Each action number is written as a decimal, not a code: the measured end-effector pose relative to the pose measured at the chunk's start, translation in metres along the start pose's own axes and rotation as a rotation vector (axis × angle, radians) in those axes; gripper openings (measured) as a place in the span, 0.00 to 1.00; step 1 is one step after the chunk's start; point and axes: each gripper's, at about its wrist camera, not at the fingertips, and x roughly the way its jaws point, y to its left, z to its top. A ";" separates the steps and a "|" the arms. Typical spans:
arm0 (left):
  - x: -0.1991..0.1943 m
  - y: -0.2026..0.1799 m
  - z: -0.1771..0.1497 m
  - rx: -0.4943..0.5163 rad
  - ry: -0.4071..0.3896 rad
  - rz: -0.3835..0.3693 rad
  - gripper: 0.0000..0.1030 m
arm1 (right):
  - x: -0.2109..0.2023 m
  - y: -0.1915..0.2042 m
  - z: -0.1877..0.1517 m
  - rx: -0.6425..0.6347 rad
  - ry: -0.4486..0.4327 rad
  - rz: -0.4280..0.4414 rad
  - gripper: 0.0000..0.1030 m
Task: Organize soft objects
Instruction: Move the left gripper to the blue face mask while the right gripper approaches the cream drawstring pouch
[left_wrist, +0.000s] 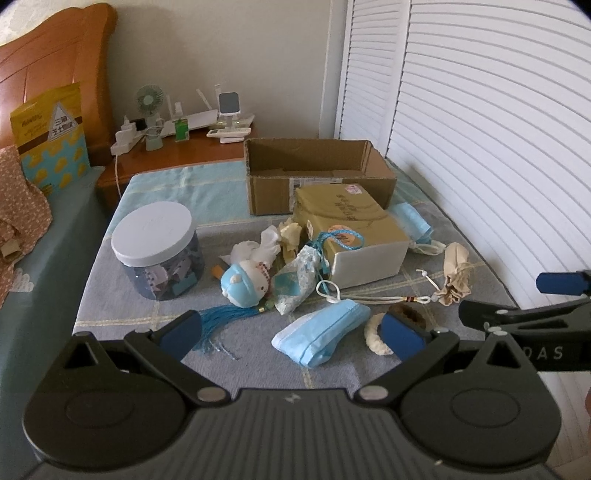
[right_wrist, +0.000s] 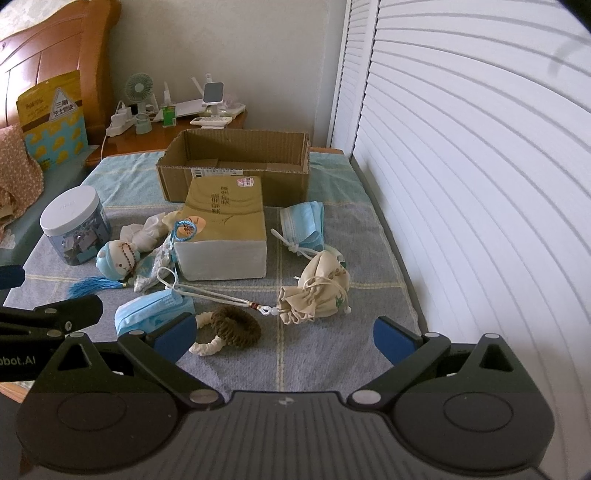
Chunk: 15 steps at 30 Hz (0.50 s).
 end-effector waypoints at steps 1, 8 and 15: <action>0.001 0.000 0.000 0.003 -0.001 -0.005 0.99 | 0.000 -0.001 0.000 -0.003 -0.005 0.002 1.00; 0.009 -0.001 -0.005 0.057 -0.038 -0.023 0.99 | 0.002 -0.003 -0.002 -0.037 -0.040 0.022 1.00; 0.023 -0.005 -0.015 0.150 -0.050 -0.046 0.99 | 0.008 -0.006 -0.004 -0.051 -0.058 0.066 1.00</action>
